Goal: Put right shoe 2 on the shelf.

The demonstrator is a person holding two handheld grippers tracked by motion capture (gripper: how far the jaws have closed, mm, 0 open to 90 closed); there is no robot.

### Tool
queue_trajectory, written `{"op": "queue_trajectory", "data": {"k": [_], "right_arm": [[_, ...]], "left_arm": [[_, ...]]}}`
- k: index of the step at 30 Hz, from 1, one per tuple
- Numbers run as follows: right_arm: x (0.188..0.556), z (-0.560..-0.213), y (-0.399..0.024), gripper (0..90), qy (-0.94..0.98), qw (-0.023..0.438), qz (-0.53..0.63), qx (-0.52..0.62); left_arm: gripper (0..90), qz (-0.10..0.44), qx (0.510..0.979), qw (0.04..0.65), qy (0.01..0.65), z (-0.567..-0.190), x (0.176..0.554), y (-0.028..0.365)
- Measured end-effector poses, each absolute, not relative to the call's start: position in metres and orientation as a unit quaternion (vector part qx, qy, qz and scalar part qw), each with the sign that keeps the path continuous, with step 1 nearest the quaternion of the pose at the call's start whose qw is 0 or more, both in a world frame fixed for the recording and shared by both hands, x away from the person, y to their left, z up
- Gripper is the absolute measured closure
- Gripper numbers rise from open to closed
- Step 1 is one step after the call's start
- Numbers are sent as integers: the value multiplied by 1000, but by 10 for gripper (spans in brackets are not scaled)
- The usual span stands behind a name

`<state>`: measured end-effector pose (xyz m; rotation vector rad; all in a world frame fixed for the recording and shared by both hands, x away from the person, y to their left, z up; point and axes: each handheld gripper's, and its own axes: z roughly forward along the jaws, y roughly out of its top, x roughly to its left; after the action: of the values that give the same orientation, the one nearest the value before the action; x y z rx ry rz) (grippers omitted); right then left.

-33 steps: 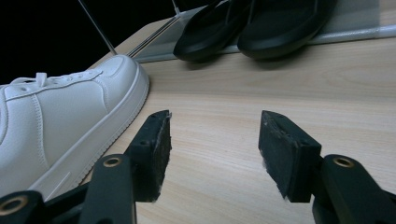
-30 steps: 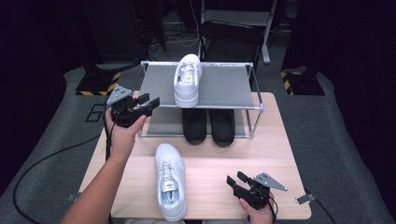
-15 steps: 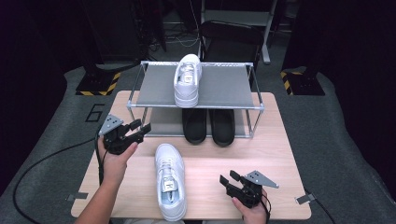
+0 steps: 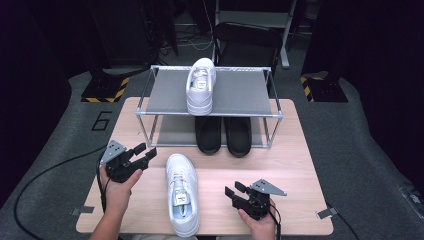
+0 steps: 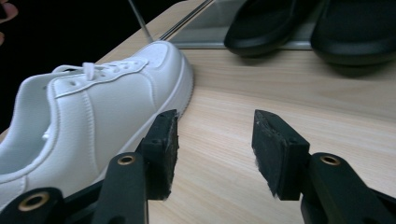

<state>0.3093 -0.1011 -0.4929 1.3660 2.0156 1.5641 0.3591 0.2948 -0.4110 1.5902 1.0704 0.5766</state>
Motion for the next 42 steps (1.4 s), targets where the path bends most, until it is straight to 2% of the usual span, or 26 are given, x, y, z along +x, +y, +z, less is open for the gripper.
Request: {"op": "queue_trajectory", "data": {"k": [6, 16, 28, 37, 42], "right_arm": [[308, -480, -84, 472, 701, 118, 540, 450], [308, -481, -55, 478, 718, 92, 540, 429], [306, -476, -20, 472, 738, 57, 551, 386], [313, -486, -2, 495, 744, 31, 542, 390], [316, -488, 1, 520, 750, 48, 530, 394]], "left_arm": [[492, 236, 669, 536, 458, -428, 347, 302], [492, 248, 662, 527, 472, -446, 335, 315], [491, 250, 658, 524, 479, -447, 333, 315], [490, 249, 655, 523, 486, -447, 334, 319], [490, 248, 653, 523, 488, -444, 334, 324]]}}
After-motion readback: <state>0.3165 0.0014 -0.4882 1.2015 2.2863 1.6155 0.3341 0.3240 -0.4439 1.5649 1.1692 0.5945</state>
